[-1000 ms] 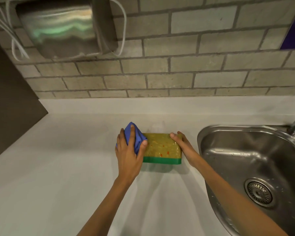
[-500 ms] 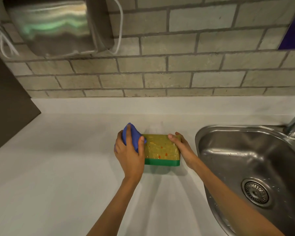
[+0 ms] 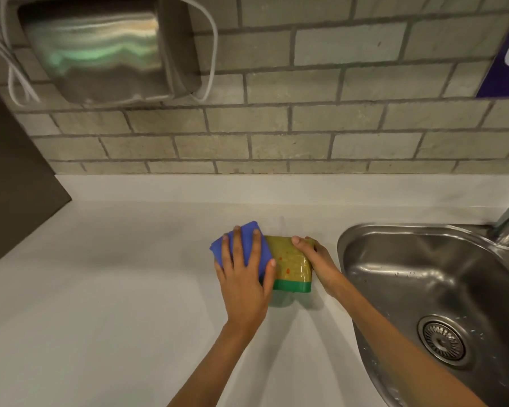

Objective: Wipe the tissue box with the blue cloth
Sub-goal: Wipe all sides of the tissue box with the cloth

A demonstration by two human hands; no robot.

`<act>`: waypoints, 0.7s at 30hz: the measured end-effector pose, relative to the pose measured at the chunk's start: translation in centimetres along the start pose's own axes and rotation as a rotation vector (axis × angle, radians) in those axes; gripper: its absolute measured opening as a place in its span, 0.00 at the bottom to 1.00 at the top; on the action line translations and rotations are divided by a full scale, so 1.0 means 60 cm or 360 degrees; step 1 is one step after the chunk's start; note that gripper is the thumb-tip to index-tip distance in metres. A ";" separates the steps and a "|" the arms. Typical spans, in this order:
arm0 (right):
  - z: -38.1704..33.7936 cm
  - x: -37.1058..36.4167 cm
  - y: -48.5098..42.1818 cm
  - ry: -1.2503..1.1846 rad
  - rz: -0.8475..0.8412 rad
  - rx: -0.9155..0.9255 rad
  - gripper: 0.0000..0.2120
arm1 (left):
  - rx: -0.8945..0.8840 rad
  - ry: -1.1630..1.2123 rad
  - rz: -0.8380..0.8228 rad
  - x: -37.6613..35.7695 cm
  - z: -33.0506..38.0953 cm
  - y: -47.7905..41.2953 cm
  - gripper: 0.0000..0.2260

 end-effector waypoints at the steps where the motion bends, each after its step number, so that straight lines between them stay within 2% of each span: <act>1: 0.001 0.001 -0.002 0.0011 0.0003 0.0004 0.20 | -0.0098 -0.0044 -0.0005 -0.003 -0.004 0.005 0.26; 4: 0.004 0.005 -0.006 0.0038 0.0002 -0.0007 0.17 | -0.0156 0.0111 0.0078 -0.004 -0.040 0.016 0.22; 7: 0.003 0.006 -0.008 0.0034 -0.0021 0.0008 0.18 | 0.0169 0.0387 0.0173 0.002 -0.055 0.006 0.22; 8: 0.001 0.005 -0.006 0.0031 -0.0019 0.0013 0.20 | 0.0198 0.0405 0.0166 0.000 -0.046 0.004 0.22; 11: 0.000 0.003 -0.004 0.0040 0.0005 0.0032 0.27 | -0.0049 0.0286 0.0060 -0.008 -0.005 0.007 0.23; 15: 0.002 0.004 -0.003 0.0052 0.0013 0.0040 0.21 | -0.0368 0.0217 -0.0003 -0.012 -0.007 0.035 0.23; 17: 0.002 0.005 -0.005 0.0039 -0.0001 0.0035 0.22 | -0.0263 0.0345 0.0069 -0.011 -0.016 0.036 0.24; 20: 0.002 0.002 -0.005 0.0021 0.0000 0.0026 0.26 | 0.0159 0.0703 0.0105 -0.019 0.006 0.029 0.21; 21: 0.003 0.002 -0.005 0.0014 0.0012 0.0020 0.26 | 0.0142 0.0684 0.0064 -0.022 0.023 0.030 0.21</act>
Point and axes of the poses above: each hand's wrist, its own y-axis away from the middle knuckle, its own x-axis out of the back of the hand, z = x × y, the point moved 4 cm from there along -y, towards the middle knuckle, and after that the axes turned 2 degrees about -z, right-handed, at the moved point
